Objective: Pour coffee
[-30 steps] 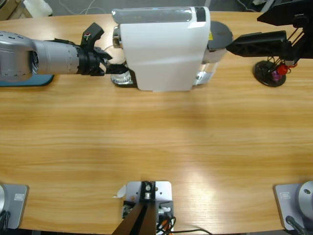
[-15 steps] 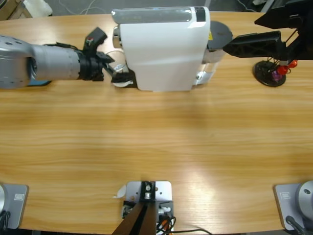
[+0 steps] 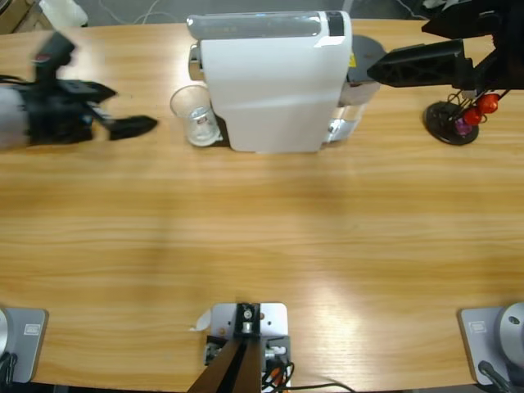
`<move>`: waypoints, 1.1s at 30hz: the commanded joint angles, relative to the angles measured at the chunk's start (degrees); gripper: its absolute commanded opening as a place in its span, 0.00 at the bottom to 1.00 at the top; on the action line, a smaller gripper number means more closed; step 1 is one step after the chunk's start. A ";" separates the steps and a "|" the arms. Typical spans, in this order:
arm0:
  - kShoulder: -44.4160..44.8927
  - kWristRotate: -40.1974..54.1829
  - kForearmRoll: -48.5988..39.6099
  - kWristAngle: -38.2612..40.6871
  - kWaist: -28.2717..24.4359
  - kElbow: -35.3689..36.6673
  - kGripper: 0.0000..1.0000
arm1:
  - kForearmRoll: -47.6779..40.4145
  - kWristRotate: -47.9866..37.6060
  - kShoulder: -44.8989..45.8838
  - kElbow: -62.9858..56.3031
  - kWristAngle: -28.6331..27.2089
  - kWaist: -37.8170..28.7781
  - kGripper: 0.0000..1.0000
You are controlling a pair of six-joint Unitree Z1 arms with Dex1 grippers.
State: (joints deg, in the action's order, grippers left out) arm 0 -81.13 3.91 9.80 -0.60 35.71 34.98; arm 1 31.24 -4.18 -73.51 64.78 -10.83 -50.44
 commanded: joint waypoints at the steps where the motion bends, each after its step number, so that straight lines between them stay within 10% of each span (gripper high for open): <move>1: 11.81 -12.63 -14.03 -4.31 1.94 -1.25 1.00 | -0.08 -4.81 -0.06 0.52 -1.12 -0.27 0.62; 3: 10.77 -19.87 -16.07 -4.32 5.53 -1.48 0.98 | 0.43 -6.58 0.21 0.47 -1.14 -0.29 0.61; 6: 7.53 -27.01 -16.21 -4.41 11.64 -1.94 0.81 | 0.57 -9.06 0.79 0.55 -1.61 -0.36 0.02; 7: 6.58 -27.59 -15.93 -4.41 12.50 -1.87 0.81 | 0.57 -9.09 0.91 0.68 -2.19 -0.36 0.00; 12: 3.86 -27.67 -14.51 -4.47 13.24 -1.41 0.98 | 1.89 -9.01 0.44 3.74 -1.11 -0.36 0.03; 28: -9.87 -34.79 -6.63 -6.05 13.24 1.74 0.90 | 33.69 -4.96 -10.13 37.35 -3.43 0.19 0.00; 33: -9.87 -34.20 -6.63 -6.72 13.66 1.56 1.00 | 42.32 -4.88 -17.11 51.50 3.54 7.36 0.00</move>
State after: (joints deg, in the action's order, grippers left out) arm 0 -88.28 -29.88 2.27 -5.94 48.53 36.63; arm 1 63.48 -8.52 -81.99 102.19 -13.50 -49.51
